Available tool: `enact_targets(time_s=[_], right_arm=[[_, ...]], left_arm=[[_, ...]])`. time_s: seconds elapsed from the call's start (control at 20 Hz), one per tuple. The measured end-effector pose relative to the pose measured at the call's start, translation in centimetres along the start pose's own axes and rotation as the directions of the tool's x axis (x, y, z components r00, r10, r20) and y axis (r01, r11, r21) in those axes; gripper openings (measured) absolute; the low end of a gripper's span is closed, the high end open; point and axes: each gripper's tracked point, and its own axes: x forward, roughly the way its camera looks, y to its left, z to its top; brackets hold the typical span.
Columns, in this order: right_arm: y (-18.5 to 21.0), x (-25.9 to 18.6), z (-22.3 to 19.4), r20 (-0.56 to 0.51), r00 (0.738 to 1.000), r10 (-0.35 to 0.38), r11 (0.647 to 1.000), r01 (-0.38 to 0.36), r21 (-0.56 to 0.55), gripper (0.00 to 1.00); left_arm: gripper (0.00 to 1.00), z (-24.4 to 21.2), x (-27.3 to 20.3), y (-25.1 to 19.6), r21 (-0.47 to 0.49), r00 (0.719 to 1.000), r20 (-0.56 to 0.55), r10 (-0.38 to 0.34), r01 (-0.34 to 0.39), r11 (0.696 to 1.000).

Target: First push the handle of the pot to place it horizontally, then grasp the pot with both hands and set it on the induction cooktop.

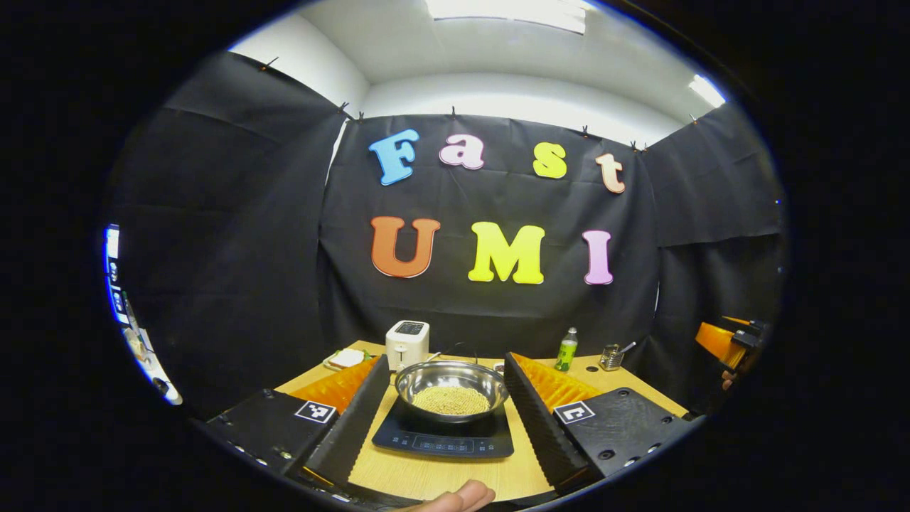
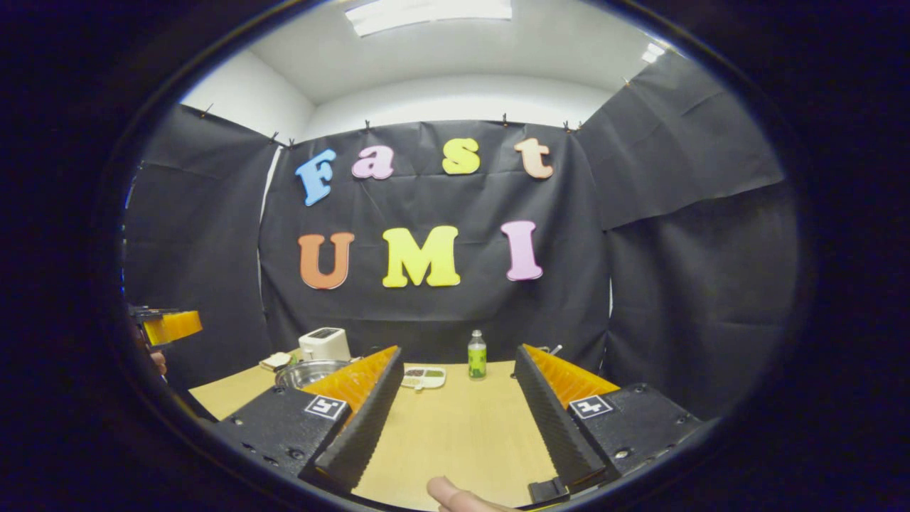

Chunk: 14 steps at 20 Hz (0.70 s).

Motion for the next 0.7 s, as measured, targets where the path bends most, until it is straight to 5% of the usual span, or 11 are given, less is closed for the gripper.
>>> enact_targets(time_s=[0.25,0.7], right_arm=[[1.9,-1.8,0.2,0.01,0.996,0.086,0.996,-0.086,-0.018,0.99],[1.7,-1.1,-1.0,-0.034,0.997,0.073,0.997,-0.073,-0.006,0.96]], left_arm=[[0.95,-0.9,-1.0,-2.4,0.014,0.998,0.01,-0.069,0.069,0.998],[0.95,-0.9,-0.9,-3.6,0.052,0.996,0.048,-0.075,0.073,0.996]])
